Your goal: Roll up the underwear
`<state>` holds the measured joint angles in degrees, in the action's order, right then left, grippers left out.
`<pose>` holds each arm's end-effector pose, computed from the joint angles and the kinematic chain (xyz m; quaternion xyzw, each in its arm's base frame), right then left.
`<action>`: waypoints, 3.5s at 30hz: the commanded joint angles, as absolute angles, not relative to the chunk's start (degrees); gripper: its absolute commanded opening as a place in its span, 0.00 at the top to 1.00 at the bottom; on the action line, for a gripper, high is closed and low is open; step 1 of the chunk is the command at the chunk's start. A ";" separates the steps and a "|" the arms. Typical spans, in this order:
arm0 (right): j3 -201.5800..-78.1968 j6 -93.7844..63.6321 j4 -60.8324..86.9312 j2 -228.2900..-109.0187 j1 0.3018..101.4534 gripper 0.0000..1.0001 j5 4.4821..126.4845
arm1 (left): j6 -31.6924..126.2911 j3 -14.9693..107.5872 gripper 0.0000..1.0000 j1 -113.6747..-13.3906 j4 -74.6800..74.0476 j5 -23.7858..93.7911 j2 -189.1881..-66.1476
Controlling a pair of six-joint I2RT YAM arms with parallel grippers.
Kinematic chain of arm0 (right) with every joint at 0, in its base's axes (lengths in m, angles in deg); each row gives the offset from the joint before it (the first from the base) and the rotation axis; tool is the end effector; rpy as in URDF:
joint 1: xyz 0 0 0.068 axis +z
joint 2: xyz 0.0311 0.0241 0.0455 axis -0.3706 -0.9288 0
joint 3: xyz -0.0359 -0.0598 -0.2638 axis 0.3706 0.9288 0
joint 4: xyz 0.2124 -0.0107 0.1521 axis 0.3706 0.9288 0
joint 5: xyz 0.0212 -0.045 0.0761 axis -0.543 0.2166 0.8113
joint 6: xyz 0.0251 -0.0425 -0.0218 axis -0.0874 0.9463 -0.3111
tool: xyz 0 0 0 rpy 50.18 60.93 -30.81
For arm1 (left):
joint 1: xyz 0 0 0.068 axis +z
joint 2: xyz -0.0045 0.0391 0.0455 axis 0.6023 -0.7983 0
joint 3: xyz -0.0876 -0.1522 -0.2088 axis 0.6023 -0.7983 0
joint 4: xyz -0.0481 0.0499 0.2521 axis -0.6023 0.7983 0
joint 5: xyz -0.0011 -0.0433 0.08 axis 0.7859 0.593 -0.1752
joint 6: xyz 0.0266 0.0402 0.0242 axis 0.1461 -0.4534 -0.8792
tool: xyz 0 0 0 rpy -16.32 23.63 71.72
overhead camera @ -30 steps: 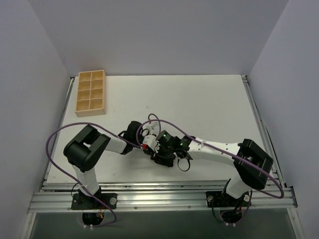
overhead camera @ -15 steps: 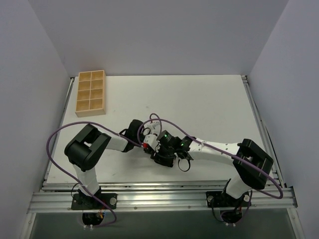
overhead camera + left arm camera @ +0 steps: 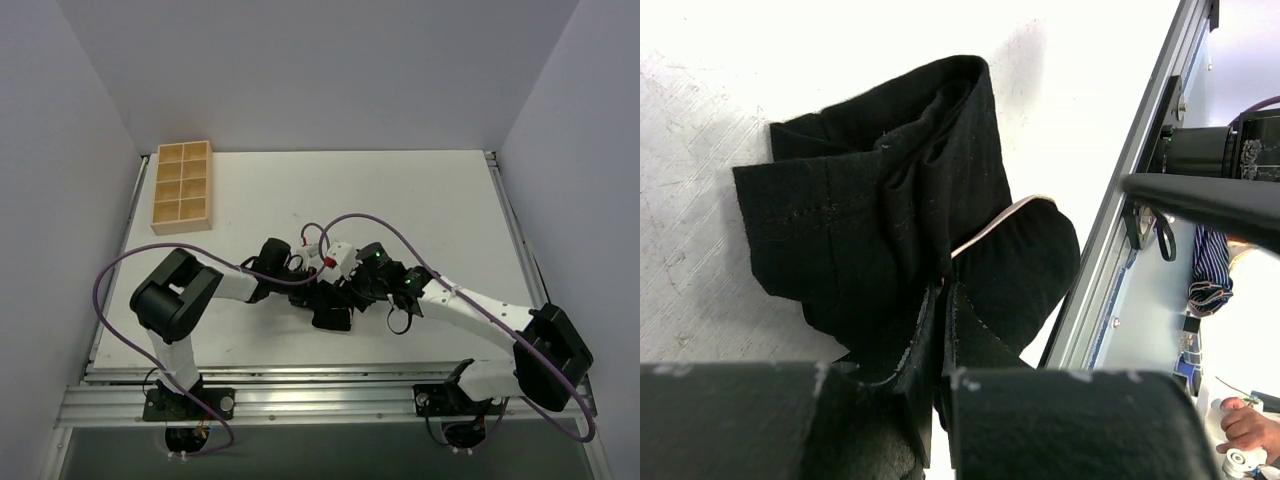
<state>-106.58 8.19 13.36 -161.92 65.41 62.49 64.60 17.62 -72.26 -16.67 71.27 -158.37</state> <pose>0.2008 0.1954 0.2292 -0.4564 0.7500 0.1469 0.4556 0.2557 -0.2110 0.1079 0.1945 0.8430 -0.4870 0.1202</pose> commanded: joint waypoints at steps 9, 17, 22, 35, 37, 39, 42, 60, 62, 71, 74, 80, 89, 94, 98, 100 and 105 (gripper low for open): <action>-104.51 18.63 20.89 -154.46 65.87 0.45 69.35 | 62.35 17.73 0.98 -72.98 -8.67 64.89 -161.95; -105.21 19.34 22.12 -156.82 75.26 0.45 69.46 | 62.26 18.52 0.98 -73.07 -8.06 64.89 -162.39; -105.91 18.81 21.07 -161.75 79.14 0.45 68.04 | 62.53 19.14 0.98 -73.24 -7.71 64.71 -162.39; -105.65 20.56 16.50 -167.37 79.06 0.43 61.44 | 62.53 19.05 0.98 -73.60 -6.83 64.45 -162.39; -106.00 21.09 16.32 -168.34 78.88 0.43 61.71 | 62.53 19.14 0.98 -73.60 -6.65 64.36 -162.30; -106.35 21.27 15.80 -168.87 78.62 0.42 61.80 | 62.26 19.40 0.98 -73.60 -6.13 64.45 -162.39; -107.14 22.15 16.32 -170.98 77.91 0.42 63.28 | 62.17 19.58 0.98 -73.59 -6.03 64.36 -162.56; -110.57 21.54 15.79 -178.10 77.21 0.75 64.08 | 66.82 20.19 0.89 -72.81 -11.48 67.69 -162.21; -110.48 20.48 16.06 -178.10 77.21 0.85 65.65 | 68.41 22.03 0.80 -71.76 -11.40 70.24 -162.65; -111.98 19.16 18.69 -179.15 75.54 0.96 69.18 | 68.85 26.26 0.59 -66.22 -9.37 72.53 -159.05; -113.03 18.99 18.96 -179.94 74.23 0.97 70.76 | 67.19 27.75 0.56 -63.67 -6.93 71.75 -157.73; -115.14 18.11 19.13 -181.44 71.94 0.97 73.75 | 63.76 30.74 0.56 -58.66 1.69 67.09 -155.63; -120.59 13.63 19.66 -184.95 68.34 0.98 80.69 | 61.47 30.74 0.57 -53.30 11.81 47.76 -144.73; -125.32 10.47 21.94 -189.25 65.27 0.97 89.91 | 58.06 27.93 0.55 -50.13 7.08 46.61 -136.75; -127.88 6.34 22.82 -192.77 62.54 0.97 97.55 | 53.83 28.63 0.53 -50.04 5.04 46.08 -133.83; -128.59 5.19 23.00 -194.44 61.57 0.98 102.37 | 49.11 29.77 0.53 -49.95 3.99 50.73 -133.47; -129.65 1.50 23.44 -198.57 58.23 0.98 109.86 | 39.42 31.53 0.62 -49.78 7.49 60.10 -134.00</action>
<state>-128.48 4.93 20.14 -196.17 59.46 101.83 48.19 28.49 -49.98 6.91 52.52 -134.24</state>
